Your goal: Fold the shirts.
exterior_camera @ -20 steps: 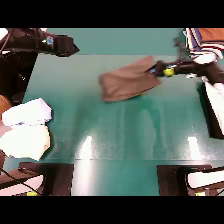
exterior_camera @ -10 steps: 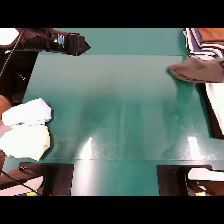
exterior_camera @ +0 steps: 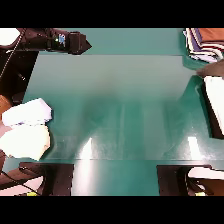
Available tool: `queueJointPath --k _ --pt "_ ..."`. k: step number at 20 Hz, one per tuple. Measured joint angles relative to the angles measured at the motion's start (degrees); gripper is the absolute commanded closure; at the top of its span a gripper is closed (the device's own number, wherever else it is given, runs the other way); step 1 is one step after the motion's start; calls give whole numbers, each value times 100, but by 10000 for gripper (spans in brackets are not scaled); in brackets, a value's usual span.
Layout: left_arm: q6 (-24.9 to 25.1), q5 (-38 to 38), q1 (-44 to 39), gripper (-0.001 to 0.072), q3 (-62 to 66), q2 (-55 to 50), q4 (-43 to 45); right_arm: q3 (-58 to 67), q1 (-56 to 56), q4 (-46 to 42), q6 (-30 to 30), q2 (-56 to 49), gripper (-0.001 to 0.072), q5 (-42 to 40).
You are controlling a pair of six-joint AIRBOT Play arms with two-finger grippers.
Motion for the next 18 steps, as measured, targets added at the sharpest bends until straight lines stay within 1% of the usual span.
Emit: queueJointPath --k 4,8,10,14,18 --pt "-4 0 0 684 0 0 0 629 -201 24 0 0 698 470" --pt "-17 -24 0 684 0 0 0 887 -549 -76 70 50 699 1187" --pt "-17 -39 0 684 0 0 0 929 -745 -391 133 120 699 1615" --pt "2 -68 0 684 0 0 2 850 -1126 -1355 354 332 698 2330" --pt "26 -111 0 684 0 0 2 22 -1561 -1869 529 754 697 2712"
